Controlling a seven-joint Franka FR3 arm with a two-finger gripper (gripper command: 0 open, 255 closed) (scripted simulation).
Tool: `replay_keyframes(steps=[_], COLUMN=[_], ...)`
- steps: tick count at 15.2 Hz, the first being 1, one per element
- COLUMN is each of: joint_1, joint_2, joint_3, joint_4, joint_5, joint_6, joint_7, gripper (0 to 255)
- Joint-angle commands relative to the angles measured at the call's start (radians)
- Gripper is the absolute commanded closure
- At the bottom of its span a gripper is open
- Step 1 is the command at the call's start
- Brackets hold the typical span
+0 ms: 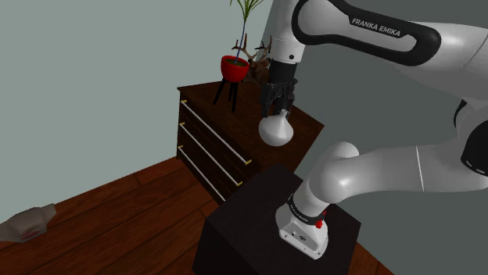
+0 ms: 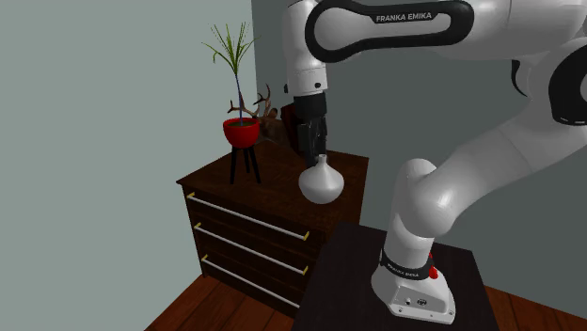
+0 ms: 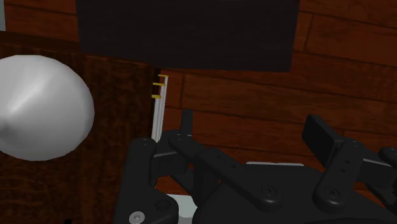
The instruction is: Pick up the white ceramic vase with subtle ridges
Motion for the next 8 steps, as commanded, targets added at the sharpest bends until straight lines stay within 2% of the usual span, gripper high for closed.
replay_keyframes(steps=[1, 8], joint_1=[0.0, -0.064], joint_2=[0.0, 0.041], joint_3=[0.0, -0.135], joint_4=[0.0, -0.049], joint_5=[0.0, -0.143], joint_6=[0.0, 0.112], joint_7=[0.0, -0.157], gripper=[0, 0])
